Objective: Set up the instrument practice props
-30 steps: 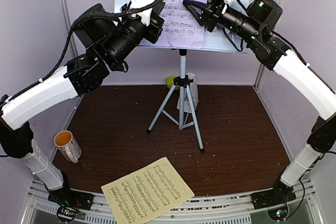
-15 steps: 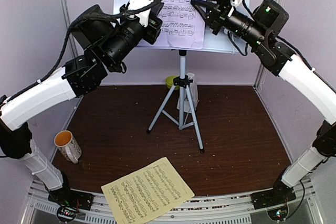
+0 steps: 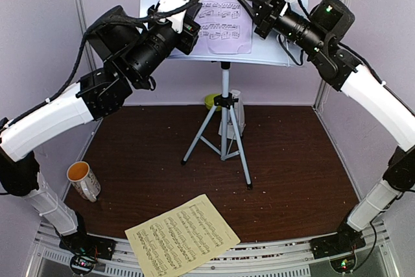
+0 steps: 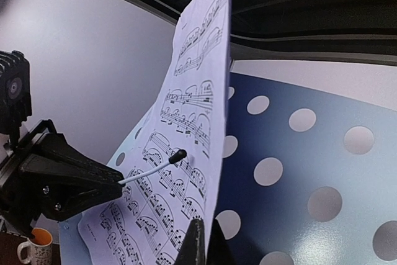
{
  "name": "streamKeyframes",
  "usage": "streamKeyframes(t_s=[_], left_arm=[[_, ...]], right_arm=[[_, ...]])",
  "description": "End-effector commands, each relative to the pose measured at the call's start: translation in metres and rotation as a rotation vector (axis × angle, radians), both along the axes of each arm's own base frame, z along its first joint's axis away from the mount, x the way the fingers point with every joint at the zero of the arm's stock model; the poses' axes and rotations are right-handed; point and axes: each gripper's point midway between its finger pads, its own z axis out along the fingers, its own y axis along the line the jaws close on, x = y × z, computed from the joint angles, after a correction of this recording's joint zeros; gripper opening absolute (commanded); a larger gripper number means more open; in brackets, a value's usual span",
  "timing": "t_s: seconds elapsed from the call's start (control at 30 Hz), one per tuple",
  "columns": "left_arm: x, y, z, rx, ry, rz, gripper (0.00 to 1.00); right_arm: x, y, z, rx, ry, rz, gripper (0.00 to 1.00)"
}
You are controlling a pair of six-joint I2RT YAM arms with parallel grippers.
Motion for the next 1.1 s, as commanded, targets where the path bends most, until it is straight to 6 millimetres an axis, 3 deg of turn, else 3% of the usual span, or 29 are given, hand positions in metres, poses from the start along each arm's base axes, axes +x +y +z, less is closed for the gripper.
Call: streamKeyframes(t_s=[0.0,0.6,0.77,0.87,1.07], left_arm=[[-0.016,0.026,0.039,-0.113,-0.077,-0.012,0.00],[-0.016,0.025,0.039,-0.112,-0.080,-0.007,0.00],[-0.015,0.026,0.038,-0.110,-0.077,-0.004,0.00],[-0.015,0.026,0.038,-0.102,-0.075,-0.002,0.00],[-0.020,0.025,0.035,-0.082,-0.080,-0.022,0.33]], right_arm=[[-0.003,0.001,0.012,0.051,-0.003,0.033,0.00],[-0.003,0.030,0.008,0.077,0.010,0.094,0.00],[-0.002,0.028,0.010,0.082,0.008,0.076,0.26],[-0.002,0.025,0.011,0.085,0.005,0.060,0.35],[-0.001,0.021,0.012,0.084,-0.002,0.035,0.40]])
